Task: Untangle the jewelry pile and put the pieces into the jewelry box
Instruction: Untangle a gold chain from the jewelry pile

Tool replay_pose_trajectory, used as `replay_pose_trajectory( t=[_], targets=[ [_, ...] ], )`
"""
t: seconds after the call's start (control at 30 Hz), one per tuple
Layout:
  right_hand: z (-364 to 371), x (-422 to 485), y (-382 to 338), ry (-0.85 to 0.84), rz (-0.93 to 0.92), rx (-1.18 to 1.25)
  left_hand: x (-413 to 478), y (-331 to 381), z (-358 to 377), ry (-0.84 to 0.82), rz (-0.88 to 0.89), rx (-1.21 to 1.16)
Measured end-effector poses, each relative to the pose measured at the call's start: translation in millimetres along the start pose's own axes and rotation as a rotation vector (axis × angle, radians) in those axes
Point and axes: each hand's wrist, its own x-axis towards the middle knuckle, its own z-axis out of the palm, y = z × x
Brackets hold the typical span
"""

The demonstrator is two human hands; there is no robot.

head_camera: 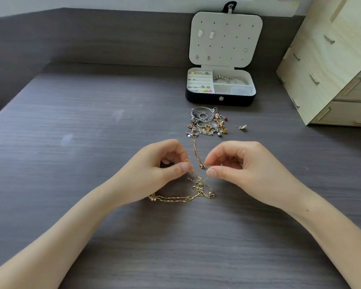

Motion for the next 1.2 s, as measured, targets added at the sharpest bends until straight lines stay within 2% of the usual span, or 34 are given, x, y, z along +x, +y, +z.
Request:
replay_pose_trajectory(
  t=[0.43,0.6,0.73,0.97,1.1,1.2],
  targets=[
    [15,11,-4,0.089,-0.093,-0.068,-2,1,7,0.104,-0.019,-0.184],
    [18,6,-1,0.144,-0.192,-0.427,-2,0,6,0.214,-0.048,-0.203],
    [22,0,-4,0.033,-0.113,-0.563,2,-2,3,0.304,-0.063,-0.101],
    [16,-2,-13,-0.050,0.023,-0.549,14,-10,6,0.376,0.050,0.238],
    [13,-5,-12,-0.064,0.109,-0.519,9,-11,10,0.392,0.185,0.495],
    [11,-6,-11,-0.056,0.132,-0.530,-1,-6,12,0.322,0.336,0.559]
  ],
)
